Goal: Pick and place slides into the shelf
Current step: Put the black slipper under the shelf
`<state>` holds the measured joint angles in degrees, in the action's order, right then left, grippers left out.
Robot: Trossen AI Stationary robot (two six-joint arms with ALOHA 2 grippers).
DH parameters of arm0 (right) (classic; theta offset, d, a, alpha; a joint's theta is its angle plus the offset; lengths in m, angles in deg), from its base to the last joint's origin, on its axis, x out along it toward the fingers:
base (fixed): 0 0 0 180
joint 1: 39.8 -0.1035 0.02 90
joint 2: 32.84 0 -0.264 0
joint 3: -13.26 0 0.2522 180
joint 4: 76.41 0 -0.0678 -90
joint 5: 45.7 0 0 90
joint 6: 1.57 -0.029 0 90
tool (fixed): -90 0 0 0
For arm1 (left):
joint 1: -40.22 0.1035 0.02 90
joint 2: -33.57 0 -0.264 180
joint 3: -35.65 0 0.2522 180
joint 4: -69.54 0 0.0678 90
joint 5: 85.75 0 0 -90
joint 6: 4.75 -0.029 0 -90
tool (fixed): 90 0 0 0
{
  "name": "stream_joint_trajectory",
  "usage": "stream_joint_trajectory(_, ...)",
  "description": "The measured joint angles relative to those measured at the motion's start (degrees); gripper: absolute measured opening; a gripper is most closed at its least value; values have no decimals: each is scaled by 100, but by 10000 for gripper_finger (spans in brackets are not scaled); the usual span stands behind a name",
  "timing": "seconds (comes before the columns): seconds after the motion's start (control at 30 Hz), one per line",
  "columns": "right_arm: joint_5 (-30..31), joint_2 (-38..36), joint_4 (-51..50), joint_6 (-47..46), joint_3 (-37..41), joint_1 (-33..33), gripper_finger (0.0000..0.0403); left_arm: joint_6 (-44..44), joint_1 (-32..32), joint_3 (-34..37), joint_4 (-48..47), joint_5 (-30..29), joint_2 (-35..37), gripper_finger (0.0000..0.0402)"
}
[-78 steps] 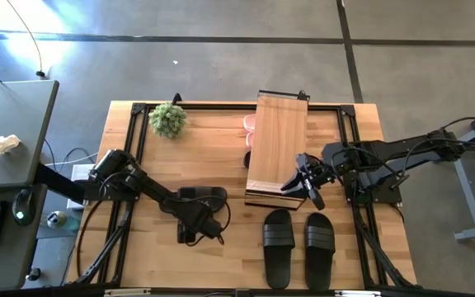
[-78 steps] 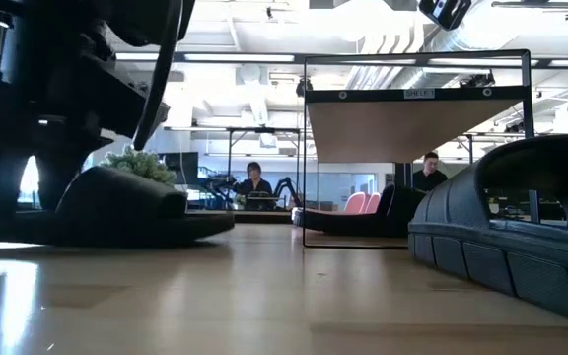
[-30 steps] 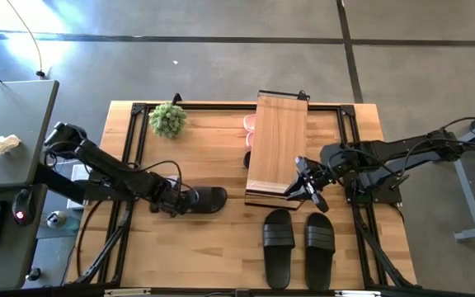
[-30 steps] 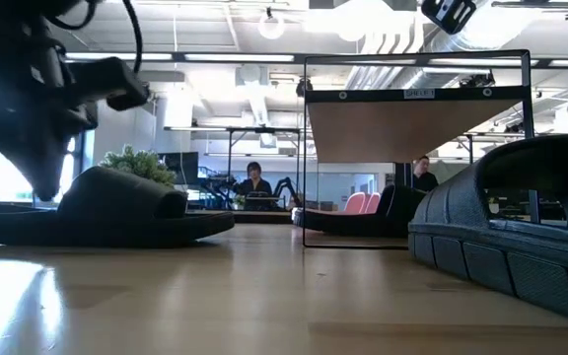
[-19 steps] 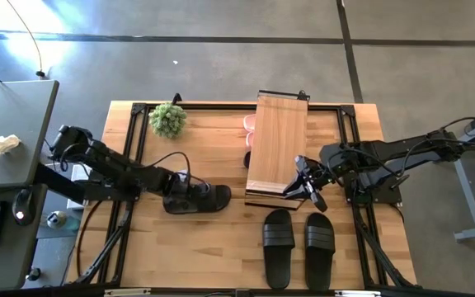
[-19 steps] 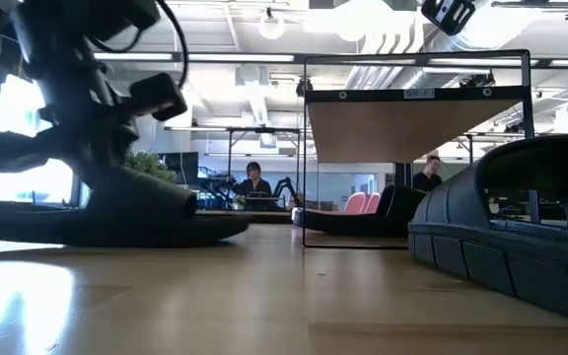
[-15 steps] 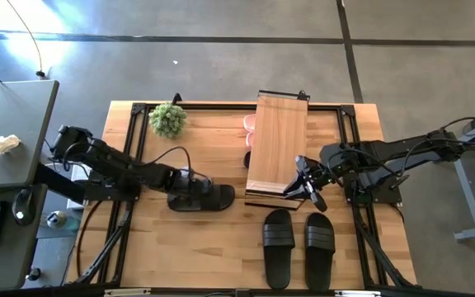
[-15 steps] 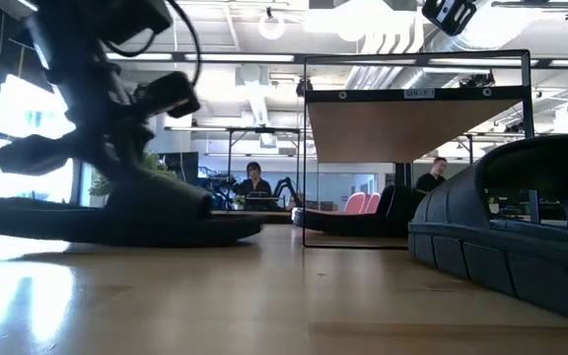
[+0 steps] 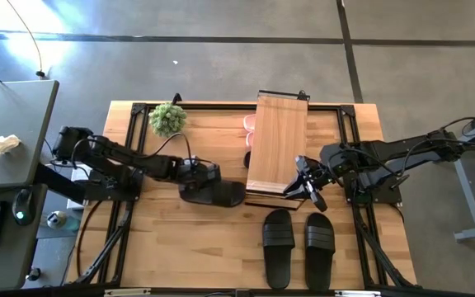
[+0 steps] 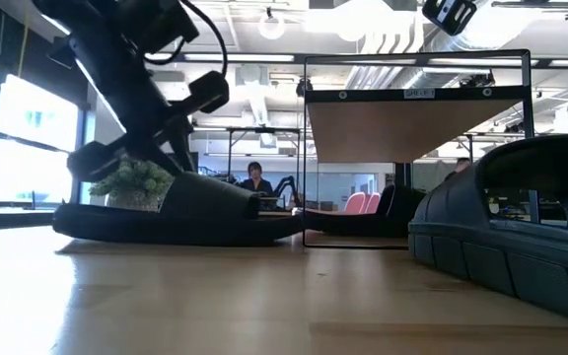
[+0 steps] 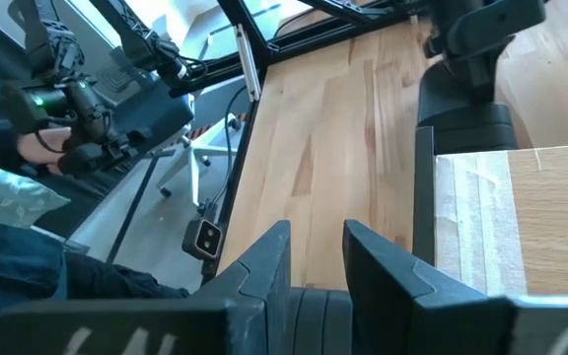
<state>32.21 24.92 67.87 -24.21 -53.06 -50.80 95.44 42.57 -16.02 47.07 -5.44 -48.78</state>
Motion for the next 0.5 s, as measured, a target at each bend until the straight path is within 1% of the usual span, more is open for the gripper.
stream_joint_trajectory(0.1,0,0,-2,-1,0,0,87,-91,46,0,265,123,-123,0)
stream_joint_trajectory(0.27,0,0,2,-1,0,0,87,-55,26,-24,276,171,-360,0)
stream_joint_trajectory(0.5,10,0,20,10,0,1,87,-243,129,-447,264,82,-700,0)
